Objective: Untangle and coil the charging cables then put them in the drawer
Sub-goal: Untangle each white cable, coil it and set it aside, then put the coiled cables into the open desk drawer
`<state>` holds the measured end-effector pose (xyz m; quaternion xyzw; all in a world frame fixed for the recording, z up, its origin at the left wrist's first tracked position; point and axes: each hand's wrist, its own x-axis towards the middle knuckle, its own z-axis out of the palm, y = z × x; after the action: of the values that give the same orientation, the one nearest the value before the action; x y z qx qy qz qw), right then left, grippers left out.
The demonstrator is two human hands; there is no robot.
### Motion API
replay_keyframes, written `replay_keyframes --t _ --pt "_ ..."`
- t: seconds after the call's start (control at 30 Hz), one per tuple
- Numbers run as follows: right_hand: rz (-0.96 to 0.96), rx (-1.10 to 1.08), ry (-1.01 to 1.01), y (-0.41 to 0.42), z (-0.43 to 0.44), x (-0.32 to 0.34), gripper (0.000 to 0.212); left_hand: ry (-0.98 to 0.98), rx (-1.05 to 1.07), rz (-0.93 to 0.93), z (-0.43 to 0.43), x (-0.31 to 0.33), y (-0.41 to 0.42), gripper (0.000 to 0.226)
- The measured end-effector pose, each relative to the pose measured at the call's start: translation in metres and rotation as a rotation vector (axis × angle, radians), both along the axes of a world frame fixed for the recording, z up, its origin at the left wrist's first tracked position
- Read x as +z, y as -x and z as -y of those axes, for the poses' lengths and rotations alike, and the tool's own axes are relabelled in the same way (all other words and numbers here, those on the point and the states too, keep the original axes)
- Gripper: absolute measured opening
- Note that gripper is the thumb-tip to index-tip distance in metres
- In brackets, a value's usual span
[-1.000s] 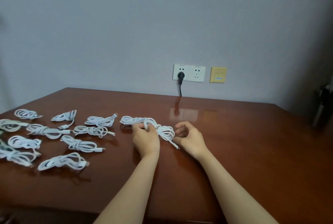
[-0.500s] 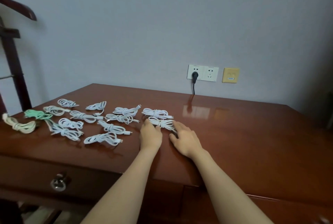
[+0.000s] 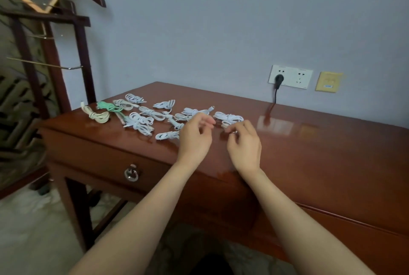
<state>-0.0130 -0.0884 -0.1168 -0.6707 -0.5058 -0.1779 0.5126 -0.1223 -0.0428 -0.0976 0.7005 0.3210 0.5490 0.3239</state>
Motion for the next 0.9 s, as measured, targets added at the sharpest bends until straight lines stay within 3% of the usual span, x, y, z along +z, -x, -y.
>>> replay_keyframes --t 0.17,0.37,0.5,0.9 --pt "0.108 0.192 -0.109 0.052 -0.003 -0.001 0.025 0.075 0.2 0.18 -0.008 -0.005 0.055 0.038" --pt "0.398 0.329 0.139 0.093 -0.005 -0.018 0.022 0.264 0.469 0.098 -0.018 -0.048 0.104 0.018" --pt "0.429 0.382 0.4 0.109 -0.008 -0.021 0.015 0.441 0.448 -0.001 -0.027 -0.073 0.12 0.027" --pt "0.558 0.394 0.524 0.131 -0.017 -0.017 0.033 0.424 0.384 -0.286 -0.03 -0.076 0.142 0.018"
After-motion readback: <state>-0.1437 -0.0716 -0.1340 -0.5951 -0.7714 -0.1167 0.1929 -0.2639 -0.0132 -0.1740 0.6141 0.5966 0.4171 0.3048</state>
